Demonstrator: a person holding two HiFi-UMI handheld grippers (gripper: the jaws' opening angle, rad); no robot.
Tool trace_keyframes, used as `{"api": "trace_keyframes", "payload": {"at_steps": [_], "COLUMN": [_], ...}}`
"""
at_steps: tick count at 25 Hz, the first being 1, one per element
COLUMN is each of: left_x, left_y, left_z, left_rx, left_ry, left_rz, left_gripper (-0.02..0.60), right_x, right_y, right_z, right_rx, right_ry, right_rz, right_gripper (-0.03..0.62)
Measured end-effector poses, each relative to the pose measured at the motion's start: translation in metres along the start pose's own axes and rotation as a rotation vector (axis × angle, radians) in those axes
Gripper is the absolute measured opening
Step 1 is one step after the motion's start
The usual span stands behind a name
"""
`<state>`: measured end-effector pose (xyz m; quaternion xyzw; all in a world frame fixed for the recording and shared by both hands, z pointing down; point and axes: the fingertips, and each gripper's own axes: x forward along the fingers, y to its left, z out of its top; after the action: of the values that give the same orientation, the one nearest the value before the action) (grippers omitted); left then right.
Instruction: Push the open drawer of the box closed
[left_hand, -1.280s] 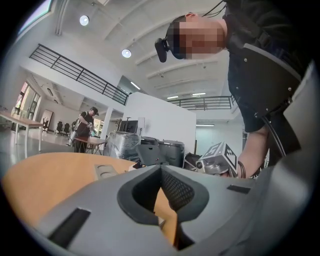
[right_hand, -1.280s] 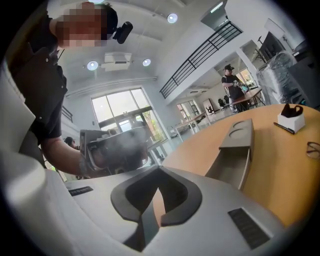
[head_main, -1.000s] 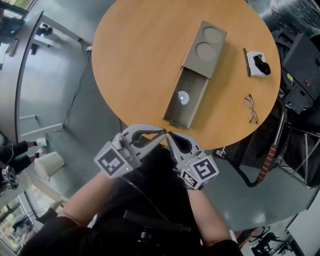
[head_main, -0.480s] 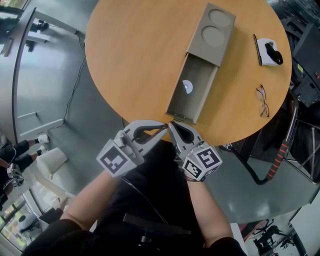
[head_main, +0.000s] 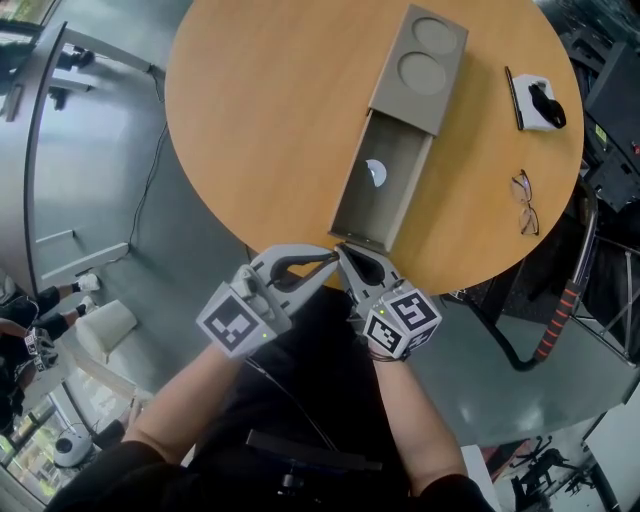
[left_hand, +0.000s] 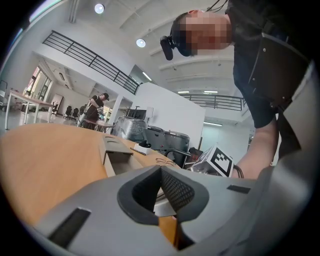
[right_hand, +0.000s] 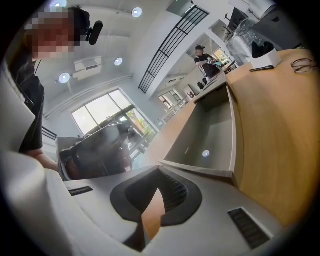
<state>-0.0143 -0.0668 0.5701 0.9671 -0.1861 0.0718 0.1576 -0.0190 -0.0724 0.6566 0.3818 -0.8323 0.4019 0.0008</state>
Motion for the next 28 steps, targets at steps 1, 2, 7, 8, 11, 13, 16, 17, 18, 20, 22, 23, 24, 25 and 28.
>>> {"api": "trace_keyframes", "payload": {"at_steps": [1,2,7,8,11,13,16,17,18,20,22,23,24,25,28], "left_x": [0.001,0.002,0.008,0.009,0.015,0.016,0.018,0.019,0.021,0.024,0.028,0.029,0.031,0.032,0.034], "left_y": [0.001,0.002,0.009,0.01,0.013,0.017,0.023,0.025,0.028,0.032,0.036,0.039,0.042,0.044,0.049], "left_z": [0.0,-0.001,-0.001,-0.001,-0.001,-0.002,0.002,0.003,0.003,0.002,-0.001,-0.001,-0.001,-0.001,0.0], "left_rx": [0.002,0.003,-0.007,-0.007,-0.006,-0.011,-0.01,-0.009,-0.008,-0.002,-0.005,-0.01,-0.014,-0.018,-0.014], "left_ry": [0.003,0.006,0.011,0.013,0.022,0.031,0.015,0.012,0.013,0.027,0.047,0.05,0.048,0.049,0.053], "left_rz": [-0.001,-0.003,-0.003,-0.003,-0.004,-0.004,-0.005,-0.006,-0.007,-0.009,-0.01,-0.009,-0.008,-0.007,-0.015], "left_gripper": [0.032,0.032,0.032,0.032,0.032,0.032,0.032,0.032,0.032,0.032,0.032,0.032,0.032,0.032,0.032], "right_x": [0.0,0.001,0.004,0.005,0.008,0.01,0.014,0.016,0.017,0.019,0.02,0.021,0.022,0.024,0.027], "right_y": [-0.001,-0.002,-0.009,-0.011,-0.016,-0.018,-0.019,-0.02,-0.021,-0.024,-0.026,-0.027,-0.027,-0.028,-0.028], "right_z": [0.0,0.001,0.009,0.011,0.015,0.019,0.023,0.025,0.027,0.03,0.032,0.033,0.034,0.034,0.035], "right_rx": [0.0,-0.001,-0.003,-0.003,-0.003,-0.002,-0.002,-0.003,-0.005,-0.005,-0.004,-0.004,-0.005,-0.006,0.002], "right_ry": [0.001,0.001,-0.01,-0.01,-0.011,-0.013,-0.014,-0.014,-0.013,-0.008,-0.002,0.001,0.005,0.008,0.007], "right_rz": [-0.001,-0.004,-0.004,-0.001,-0.003,-0.007,-0.01,-0.011,-0.012,-0.014,-0.015,-0.014,-0.013,-0.013,-0.016], "right_gripper": [0.014,0.014,0.014,0.014,0.014,0.014,0.014,0.014,0.014,0.014,0.014,0.014,0.014,0.014,0.014]}}
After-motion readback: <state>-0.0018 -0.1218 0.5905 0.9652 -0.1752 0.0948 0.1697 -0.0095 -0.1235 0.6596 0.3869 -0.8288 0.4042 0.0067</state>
